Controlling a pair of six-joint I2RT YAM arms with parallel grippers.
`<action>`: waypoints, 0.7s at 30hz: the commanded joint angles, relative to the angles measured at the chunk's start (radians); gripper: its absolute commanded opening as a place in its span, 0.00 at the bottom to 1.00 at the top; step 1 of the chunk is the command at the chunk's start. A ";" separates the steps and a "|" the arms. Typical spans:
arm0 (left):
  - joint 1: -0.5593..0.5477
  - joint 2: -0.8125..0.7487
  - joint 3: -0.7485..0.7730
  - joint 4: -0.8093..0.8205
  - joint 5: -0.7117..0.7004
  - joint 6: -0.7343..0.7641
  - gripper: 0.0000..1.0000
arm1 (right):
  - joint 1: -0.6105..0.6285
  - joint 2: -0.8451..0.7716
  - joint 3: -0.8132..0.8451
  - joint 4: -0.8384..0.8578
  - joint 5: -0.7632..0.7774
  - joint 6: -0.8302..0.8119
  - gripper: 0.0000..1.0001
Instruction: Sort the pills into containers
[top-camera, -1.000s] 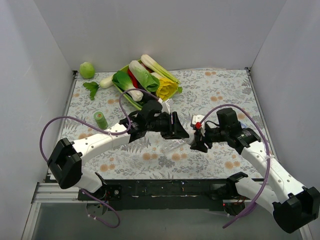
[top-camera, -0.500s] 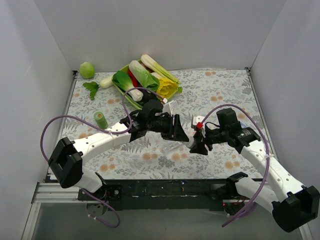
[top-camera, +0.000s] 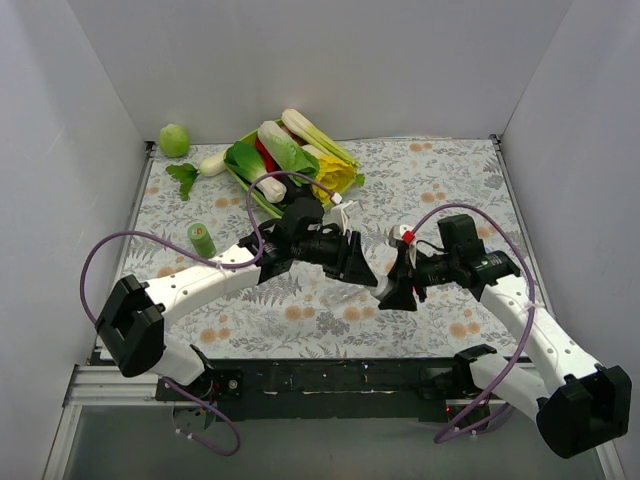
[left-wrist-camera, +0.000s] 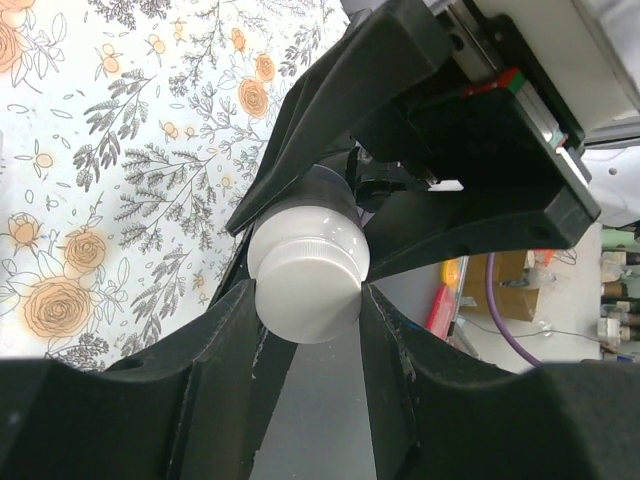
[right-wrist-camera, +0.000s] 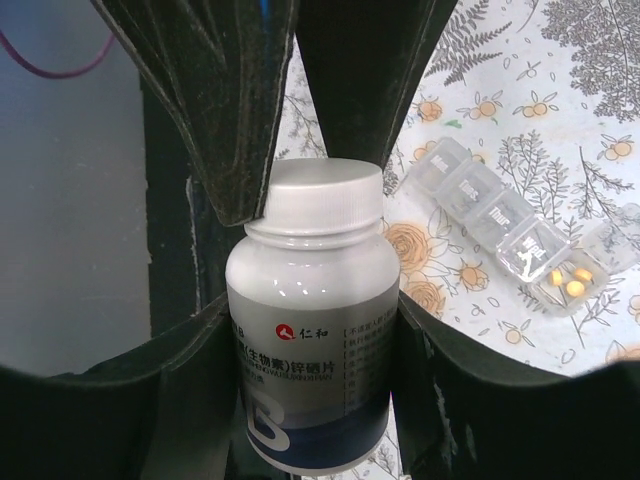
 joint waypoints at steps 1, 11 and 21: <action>-0.028 -0.018 -0.011 -0.067 -0.003 0.101 0.03 | -0.032 -0.011 0.016 0.218 -0.226 0.110 0.03; -0.028 -0.060 -0.012 0.006 -0.015 0.075 0.52 | -0.070 -0.017 -0.037 0.307 -0.294 0.199 0.03; -0.027 -0.102 0.026 0.002 -0.049 0.052 0.80 | -0.070 -0.038 -0.048 0.284 -0.255 0.159 0.03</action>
